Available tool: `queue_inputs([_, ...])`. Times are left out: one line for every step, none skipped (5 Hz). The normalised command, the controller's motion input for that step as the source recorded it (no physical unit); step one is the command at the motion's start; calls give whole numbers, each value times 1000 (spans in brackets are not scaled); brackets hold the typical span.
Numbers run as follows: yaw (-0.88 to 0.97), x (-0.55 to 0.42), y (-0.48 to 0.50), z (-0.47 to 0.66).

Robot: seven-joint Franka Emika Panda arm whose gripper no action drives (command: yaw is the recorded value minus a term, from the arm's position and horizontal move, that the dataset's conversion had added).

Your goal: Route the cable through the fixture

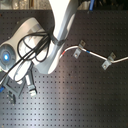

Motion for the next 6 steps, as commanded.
queue_inputs([-294,82,-454,-290])
queue_inputs([-383,43,-412,-37])
queue_inputs([-129,-47,17,166])
queue_inputs([-40,-174,164,267])
queue_inputs([0,-153,356,167])
queue_inputs([0,-204,394,171])
